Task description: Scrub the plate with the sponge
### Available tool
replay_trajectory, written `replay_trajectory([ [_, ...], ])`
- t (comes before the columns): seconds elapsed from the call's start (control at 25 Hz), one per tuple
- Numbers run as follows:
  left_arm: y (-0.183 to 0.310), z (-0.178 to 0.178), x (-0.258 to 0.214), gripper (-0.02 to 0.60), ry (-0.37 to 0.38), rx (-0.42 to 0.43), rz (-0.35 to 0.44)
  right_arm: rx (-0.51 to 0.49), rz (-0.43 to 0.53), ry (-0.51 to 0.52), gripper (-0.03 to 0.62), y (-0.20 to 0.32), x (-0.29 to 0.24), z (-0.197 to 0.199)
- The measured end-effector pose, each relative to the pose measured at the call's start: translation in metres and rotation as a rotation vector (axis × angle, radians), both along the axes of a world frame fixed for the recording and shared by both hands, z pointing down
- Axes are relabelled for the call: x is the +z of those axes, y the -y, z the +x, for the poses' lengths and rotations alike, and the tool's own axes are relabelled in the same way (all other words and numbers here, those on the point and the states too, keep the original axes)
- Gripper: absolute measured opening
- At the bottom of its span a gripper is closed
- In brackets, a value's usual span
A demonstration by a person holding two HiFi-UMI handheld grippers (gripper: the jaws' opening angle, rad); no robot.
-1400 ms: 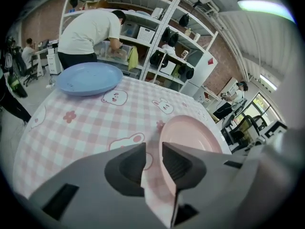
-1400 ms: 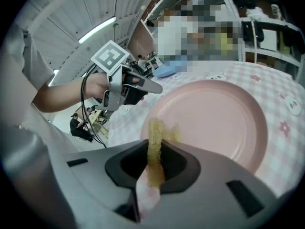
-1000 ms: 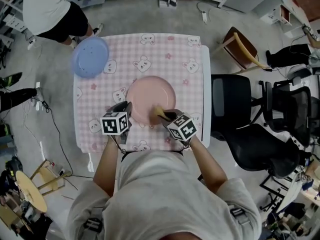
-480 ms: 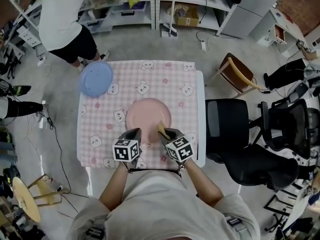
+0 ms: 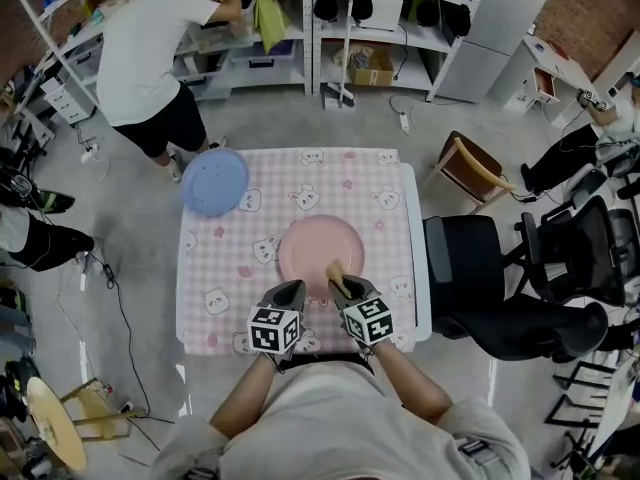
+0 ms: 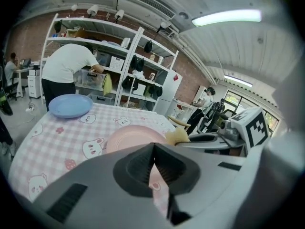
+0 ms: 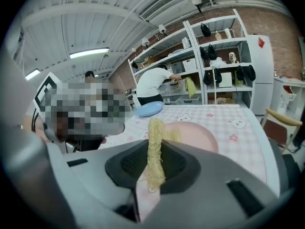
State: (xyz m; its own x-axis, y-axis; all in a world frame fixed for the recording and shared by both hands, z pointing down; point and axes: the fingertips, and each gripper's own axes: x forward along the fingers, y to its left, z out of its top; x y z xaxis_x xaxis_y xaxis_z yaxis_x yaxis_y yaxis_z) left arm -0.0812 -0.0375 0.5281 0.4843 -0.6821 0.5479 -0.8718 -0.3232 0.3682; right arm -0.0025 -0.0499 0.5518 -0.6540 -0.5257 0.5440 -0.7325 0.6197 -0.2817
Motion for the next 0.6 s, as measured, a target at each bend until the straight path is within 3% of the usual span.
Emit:
replay_trajectory([
  [0.28,-0.040,-0.034,-0.016,0.011,-0.005,-0.020,0.095,0.099,0.105,-0.022,0.066,-0.032,-0.021,-0.023],
  [0.6,-0.036,-0.034,-0.059,0.011,0.044,0.011,0.258,0.217,0.224,0.000,0.066,-0.037,-0.070,0.001],
])
